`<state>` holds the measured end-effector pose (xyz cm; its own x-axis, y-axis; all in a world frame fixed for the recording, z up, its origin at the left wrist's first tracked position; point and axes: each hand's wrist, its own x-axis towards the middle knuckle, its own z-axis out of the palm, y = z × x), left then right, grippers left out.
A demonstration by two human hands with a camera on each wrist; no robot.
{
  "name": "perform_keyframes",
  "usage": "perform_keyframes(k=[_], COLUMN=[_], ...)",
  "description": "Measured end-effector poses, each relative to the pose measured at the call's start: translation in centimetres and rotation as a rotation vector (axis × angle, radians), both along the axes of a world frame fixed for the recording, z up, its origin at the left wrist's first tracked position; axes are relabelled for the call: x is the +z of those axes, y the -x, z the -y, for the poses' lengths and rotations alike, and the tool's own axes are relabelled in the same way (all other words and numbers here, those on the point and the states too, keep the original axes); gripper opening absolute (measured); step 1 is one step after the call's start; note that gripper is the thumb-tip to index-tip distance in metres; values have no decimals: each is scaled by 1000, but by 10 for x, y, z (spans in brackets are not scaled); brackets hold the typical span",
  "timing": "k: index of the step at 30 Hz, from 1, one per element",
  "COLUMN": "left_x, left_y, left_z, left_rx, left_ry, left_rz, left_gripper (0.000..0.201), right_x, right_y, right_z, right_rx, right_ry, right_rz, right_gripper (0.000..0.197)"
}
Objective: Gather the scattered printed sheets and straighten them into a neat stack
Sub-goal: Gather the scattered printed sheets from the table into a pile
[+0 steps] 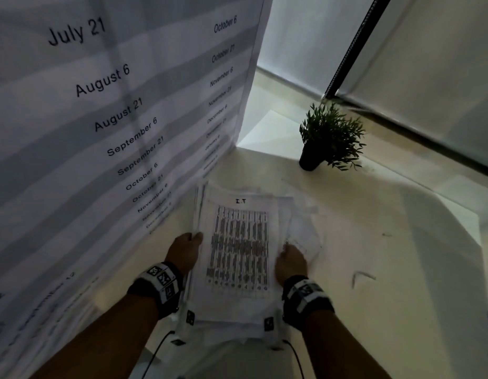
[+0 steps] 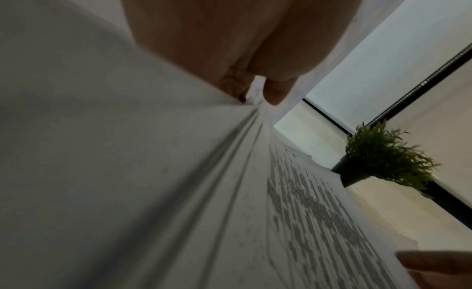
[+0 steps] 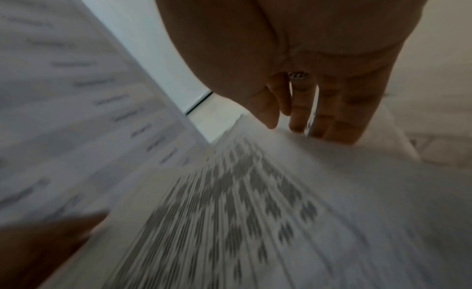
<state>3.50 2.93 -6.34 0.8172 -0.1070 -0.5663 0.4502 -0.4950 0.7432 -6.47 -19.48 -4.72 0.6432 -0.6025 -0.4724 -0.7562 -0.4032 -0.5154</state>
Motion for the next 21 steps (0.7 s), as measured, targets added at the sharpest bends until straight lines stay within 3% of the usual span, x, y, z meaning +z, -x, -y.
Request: perform_keyframes(k=[3,5,8,16,19,21], left_x=[-7,-6,10,91,99,98], left_y=[6,6,-2,-11,-12,-12], left_z=[7,7,-5,-29,-34,-36], left_rx=[-103,-116,-72,21,60,66], left_ry=[-19,-23,46,-8,-2,0], left_rz=[27,107,217,506,504,499], left_gripper=[44,30,30,25,29,32], right_x=[-9,-11,-15,-23,-23,-26], right_y=[5,8,20,11,3,-1], right_z=[-23,-17,0,-5,-4,-1], right_rx=[220,89,-235,-274,-286,-320], right_ry=[8,75,78,97,109,98], right_rz=[-48,-63,-146,-271,-195,-45], right_gripper=[43,48,69,135,135,127])
